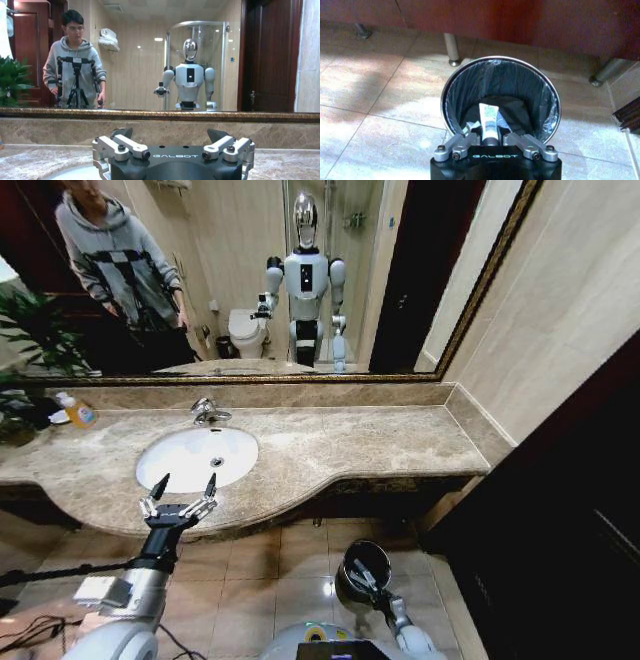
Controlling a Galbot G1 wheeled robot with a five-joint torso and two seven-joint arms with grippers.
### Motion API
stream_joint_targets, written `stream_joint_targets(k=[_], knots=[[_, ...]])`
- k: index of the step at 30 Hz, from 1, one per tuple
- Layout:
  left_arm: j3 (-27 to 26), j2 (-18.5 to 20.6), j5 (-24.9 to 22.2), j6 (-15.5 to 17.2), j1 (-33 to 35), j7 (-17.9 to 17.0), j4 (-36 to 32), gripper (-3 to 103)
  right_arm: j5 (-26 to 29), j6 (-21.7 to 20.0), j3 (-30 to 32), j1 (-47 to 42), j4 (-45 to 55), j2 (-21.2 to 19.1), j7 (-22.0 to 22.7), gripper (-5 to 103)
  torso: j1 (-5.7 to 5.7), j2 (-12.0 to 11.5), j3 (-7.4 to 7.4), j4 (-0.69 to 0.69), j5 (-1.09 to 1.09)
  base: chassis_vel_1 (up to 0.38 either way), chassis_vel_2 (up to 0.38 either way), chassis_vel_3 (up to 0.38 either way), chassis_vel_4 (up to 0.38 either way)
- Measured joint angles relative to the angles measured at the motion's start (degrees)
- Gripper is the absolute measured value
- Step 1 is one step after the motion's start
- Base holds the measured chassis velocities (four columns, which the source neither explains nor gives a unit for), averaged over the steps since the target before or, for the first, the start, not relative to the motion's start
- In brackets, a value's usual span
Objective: Pick up the trash from the sink and place it in the trash bin.
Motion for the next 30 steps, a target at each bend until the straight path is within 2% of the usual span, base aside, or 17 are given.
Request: stream_joint_targets(k=[8,10,12,13,14,15,16,19,23,26,28,29,30], knots=[[0.0,0.0,0.0,0.0,0.0,0.0,0.0,100,-0.8,-0.3,0.0,3.9,-6.0,0.0,-0.4,18,0.00,0.0,0.00,0.00,0.00,0.000,0.000,0.000,0.000],[0.0,0.0,0.0,0.0,0.0,0.0,0.0,100,-0.8,-0.7,0.0,4.1,-6.3,0.0,-0.4,15,0.00,0.0,0.00,0.00,0.00,0.000,0.000,0.000,0.000],[0.0,0.0,0.0,0.0,0.0,0.0,0.0,100,-0.8,-1.0,0.0,4.5,-6.6,0.1,-0.4,25,-0.01,0.0,0.00,0.00,0.00,0.000,0.000,0.000,0.000],[0.0,0.0,0.0,0.0,0.0,0.0,0.0,100,-0.8,-1.0,0.0,4.6,-6.7,0.1,-0.4,25,-0.01,0.0,0.00,0.00,0.00,0.000,0.000,0.000,0.000],[0.0,0.0,0.0,0.0,0.0,0.0,0.0,100,-0.8,-1.1,-0.1,4.7,-6.8,0.2,-0.4,35,-0.01,0.0,0.00,0.00,0.00,0.000,0.000,0.000,0.000],[0.0,0.0,0.0,0.0,0.0,0.0,0.0,100,-0.8,-1.1,-0.1,4.7,-6.8,0.2,-0.4,35,-0.01,0.0,0.00,0.00,0.00,0.000,0.000,0.000,0.000],[0.0,0.0,0.0,0.0,0.0,0.0,0.0,100,-0.8,-1.2,-0.1,4.8,-6.8,0.2,-0.4,41,-0.01,0.0,0.00,0.00,0.00,0.000,0.000,0.000,0.000],[0.0,0.0,0.0,0.0,0.0,0.0,0.0,100,-0.9,-1.3,-0.1,4.9,-6.9,0.3,-0.4,46,-0.01,0.0,0.00,0.00,0.00,0.000,0.000,0.000,0.000],[0.0,0.0,0.0,0.0,0.0,0.0,0.0,100,-1.0,-1.3,-0.1,4.8,-6.9,0.4,-0.5,68,-0.01,0.0,0.00,0.00,0.00,0.000,0.000,0.000,0.000],[0.0,0.0,0.0,0.0,0.0,0.0,0.0,100,-1.1,-1.3,-0.1,4.7,-6.8,0.5,-0.6,74,-0.01,0.0,0.00,0.00,0.00,0.000,0.000,0.000,0.000],[0.0,0.0,0.0,0.0,0.0,0.0,0.0,100,-1.1,-1.3,-0.1,4.3,-6.4,0.6,-0.7,85,-0.01,0.0,0.00,0.00,0.00,0.000,0.000,0.000,0.000],[0.0,0.0,0.0,0.0,0.0,0.0,0.0,100,-1.1,-1.3,-0.1,4.3,-6.4,0.6,-0.7,85,-0.01,0.0,0.00,0.00,0.00,0.000,0.000,0.000,0.000],[0.0,0.0,0.0,0.0,0.0,0.0,0.0,100,-1.1,-1.3,0.0,4.1,-6.0,0.6,-0.9,90,-0.01,0.0,0.00,0.00,0.00,0.000,0.000,0.000,0.000]])
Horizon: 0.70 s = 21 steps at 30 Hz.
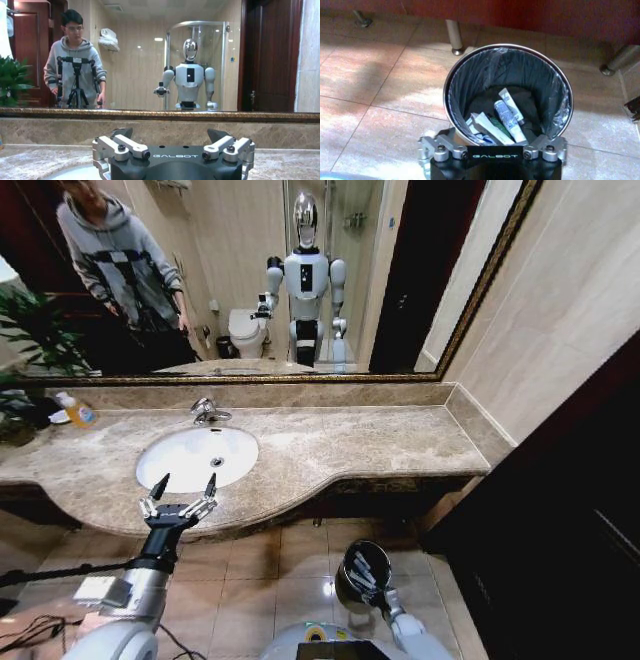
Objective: Pick up the trash from the sink and place it in the trash bin.
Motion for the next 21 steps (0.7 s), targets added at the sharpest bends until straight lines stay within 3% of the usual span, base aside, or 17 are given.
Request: stream_joint_targets(k=[4,10,21], knots=[[0.0,0.0,0.0,0.0,0.0,0.0,0.0,100,0.3,-0.1,0.1,-1.1,2.2,0.0,-0.3,100,0.00,0.0,0.00,0.00,0.00,0.000,0.000,0.000,0.000],[0.0,0.0,0.0,0.0,0.0,0.0,0.0,100,1.2,-1.5,0.2,-4.5,9.0,0.0,0.6,100,0.00,0.0,0.00,0.00,0.00,0.000,0.000,0.000,0.000],[0.0,0.0,0.0,0.0,0.0,0.0,0.0,100,5.8,-2.0,3.4,-16.8,36.8,-1.5,5.9,100,0.00,0.0,0.00,0.00,0.00,0.000,0.000,0.000,0.000]])
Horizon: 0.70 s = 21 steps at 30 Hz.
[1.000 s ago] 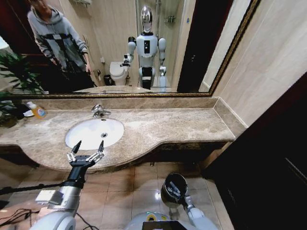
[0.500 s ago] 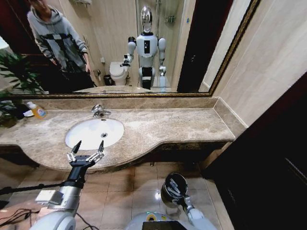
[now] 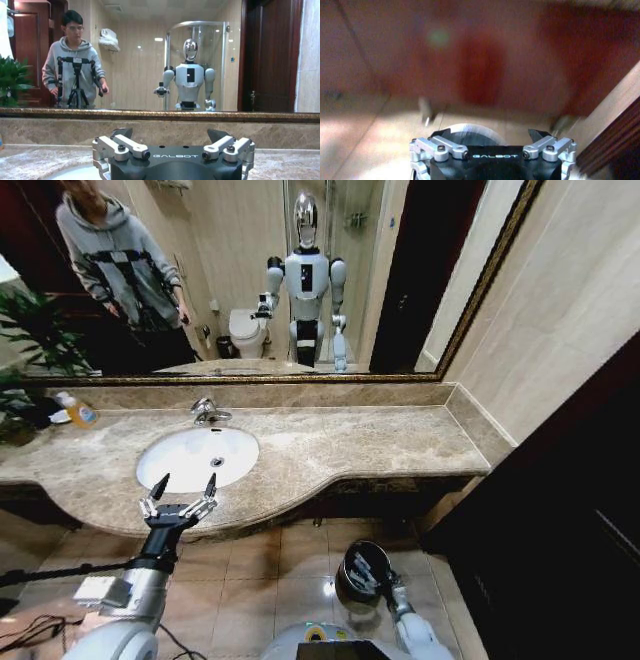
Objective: Pick up the trash from the sink and place it in the trash bin.
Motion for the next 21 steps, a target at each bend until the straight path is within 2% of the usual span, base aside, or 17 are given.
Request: stream_joint_targets(k=[2,5,6,8,11,12,14,15,21], knots=[[0.0,0.0,0.0,0.0,0.0,0.0,0.0,100,2.5,-0.5,1.6,-3.8,9.0,-0.1,0.0,100,0.00,0.0,0.00,0.00,-0.01,0.000,0.000,0.000,0.000],[0.0,0.0,0.0,0.0,0.0,0.0,0.0,100,3.7,-0.8,2.5,-6.5,14.7,-0.1,0.0,100,0.00,0.0,0.00,0.00,0.00,0.000,0.000,0.000,0.000],[0.0,0.0,0.0,0.0,0.0,0.0,0.0,100,4.4,-0.9,3.3,-9.4,21.3,0.3,0.0,100,0.00,0.0,0.00,0.00,0.00,0.000,0.000,0.000,0.000],[0.0,0.0,0.0,0.0,0.0,0.0,0.0,100,4.6,-0.9,3.6,-10.7,24.0,0.5,0.0,100,0.00,0.0,0.00,0.00,-0.01,0.000,0.000,0.000,0.000],[0.0,0.0,0.0,0.0,0.0,0.0,0.0,100,5.1,-0.9,4.1,-15.9,34.4,1.4,0.6,100,0.00,0.0,0.00,0.00,0.00,0.000,0.000,0.000,0.000],[0.0,0.0,0.0,0.0,0.0,0.0,0.0,100,5.1,-0.9,4.1,-15.9,34.4,1.4,0.6,100,0.00,0.0,0.00,0.00,0.00,0.000,0.000,0.000,0.000],[0.0,0.0,0.0,0.0,0.0,0.0,0.0,100,5.1,-0.8,4.1,-18.6,40.4,2.2,1.0,100,0.00,0.0,0.00,-0.01,-0.01,0.000,0.000,0.000,0.000],[0.0,0.0,0.0,0.0,0.0,0.0,0.0,100,4.9,-0.9,4.0,-21.2,46.7,2.9,1.5,100,0.00,0.0,0.00,0.00,-0.01,0.000,0.000,0.000,0.000],[0.0,0.0,0.0,0.0,0.0,0.0,0.0,100,4.9,-1.5,3.9,-22.3,53.2,4.5,1.9,100,0.00,0.0,0.00,0.00,-0.01,0.000,0.000,0.000,0.000]])
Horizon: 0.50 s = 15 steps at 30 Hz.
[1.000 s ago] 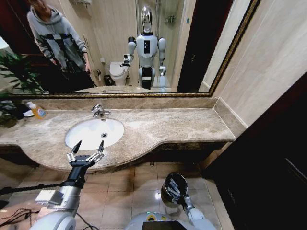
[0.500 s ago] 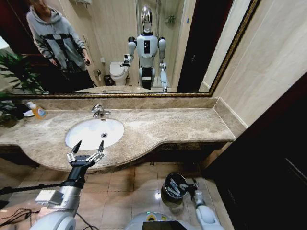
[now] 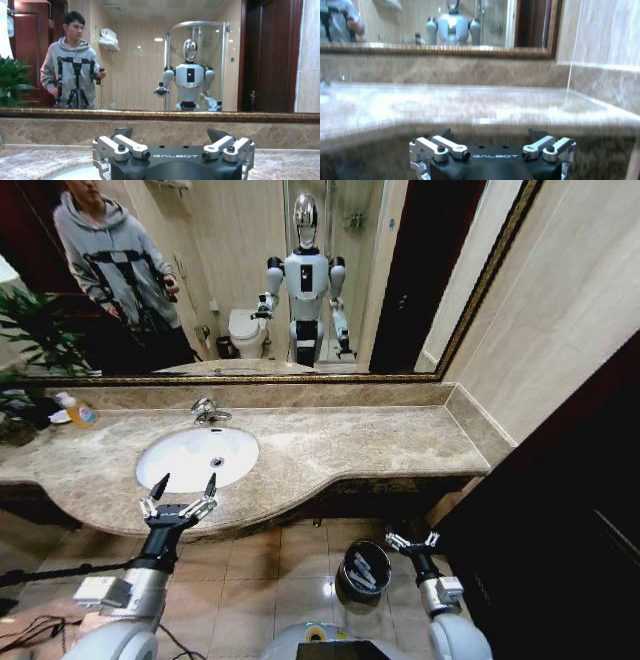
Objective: Pick up the trash from the sink and place it in the trash bin.
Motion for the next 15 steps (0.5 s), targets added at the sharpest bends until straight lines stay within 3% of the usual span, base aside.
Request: stream_joint_targets(k=[15], knots=[[0.0,0.0,0.0,0.0,0.0,0.0,0.0,100,0.0,-4.5,-1.0,-2.3,16.7,2.0,-0.1,100,0.01,0.0,0.00,0.00,0.00,0.000,0.000,0.000,0.000]])
